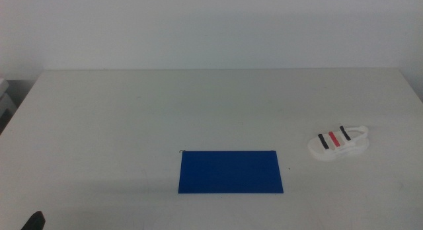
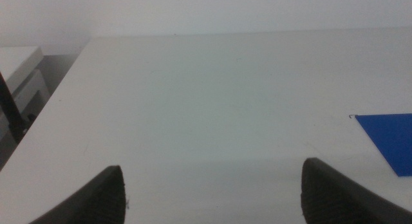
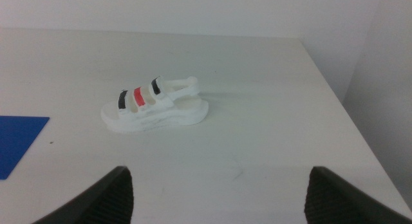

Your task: Use one arm to grab the shoe from the table and place it on the mat.

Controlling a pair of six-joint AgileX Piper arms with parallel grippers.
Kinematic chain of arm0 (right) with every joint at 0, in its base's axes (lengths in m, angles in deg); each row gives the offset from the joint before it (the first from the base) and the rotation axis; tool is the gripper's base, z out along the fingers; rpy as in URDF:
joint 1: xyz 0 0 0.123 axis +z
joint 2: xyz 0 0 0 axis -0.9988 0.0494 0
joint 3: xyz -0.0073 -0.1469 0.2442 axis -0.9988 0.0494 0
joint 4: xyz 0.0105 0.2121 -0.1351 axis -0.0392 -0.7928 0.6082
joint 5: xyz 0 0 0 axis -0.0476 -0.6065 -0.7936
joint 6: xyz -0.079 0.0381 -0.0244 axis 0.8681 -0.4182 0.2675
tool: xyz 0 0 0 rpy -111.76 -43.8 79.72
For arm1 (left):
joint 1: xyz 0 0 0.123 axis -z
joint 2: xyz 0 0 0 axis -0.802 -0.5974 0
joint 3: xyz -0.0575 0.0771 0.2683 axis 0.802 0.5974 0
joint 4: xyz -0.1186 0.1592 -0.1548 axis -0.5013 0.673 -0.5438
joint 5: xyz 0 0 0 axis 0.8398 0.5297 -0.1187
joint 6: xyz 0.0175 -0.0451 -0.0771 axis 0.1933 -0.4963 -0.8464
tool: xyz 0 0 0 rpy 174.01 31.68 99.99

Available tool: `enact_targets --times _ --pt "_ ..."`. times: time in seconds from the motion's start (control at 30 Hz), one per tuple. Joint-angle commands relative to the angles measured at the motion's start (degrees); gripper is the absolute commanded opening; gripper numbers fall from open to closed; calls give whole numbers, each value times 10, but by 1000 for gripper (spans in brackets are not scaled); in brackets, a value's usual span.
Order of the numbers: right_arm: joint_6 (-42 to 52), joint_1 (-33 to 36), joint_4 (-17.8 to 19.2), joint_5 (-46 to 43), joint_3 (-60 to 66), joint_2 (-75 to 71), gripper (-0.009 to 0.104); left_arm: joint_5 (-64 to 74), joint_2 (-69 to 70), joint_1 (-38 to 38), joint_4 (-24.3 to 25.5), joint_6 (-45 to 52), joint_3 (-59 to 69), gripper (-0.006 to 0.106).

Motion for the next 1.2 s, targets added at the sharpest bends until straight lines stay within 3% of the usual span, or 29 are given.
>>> enact_targets --times 0.0,0.43,0.57,0.67,0.93,1.17 --pt "3 -4 1 -34 -11 -11 75 -46 8 2 -4 -2 4 94" --pt "3 -4 6 102 -203 165 75 -46 8 2 -4 -2 4 94" --pt "7 -4 -29 153 -266 251 75 -46 8 2 -4 -2 4 94" --pt "30 -4 -33 165 -324 332 75 -46 8 2 -4 -2 4 94" --pt "211 -4 -96 255 -512 567 75 -46 8 2 -4 -2 4 94" --pt "357 -3 -130 344 -681 746 75 -46 8 2 -4 -2 4 94"
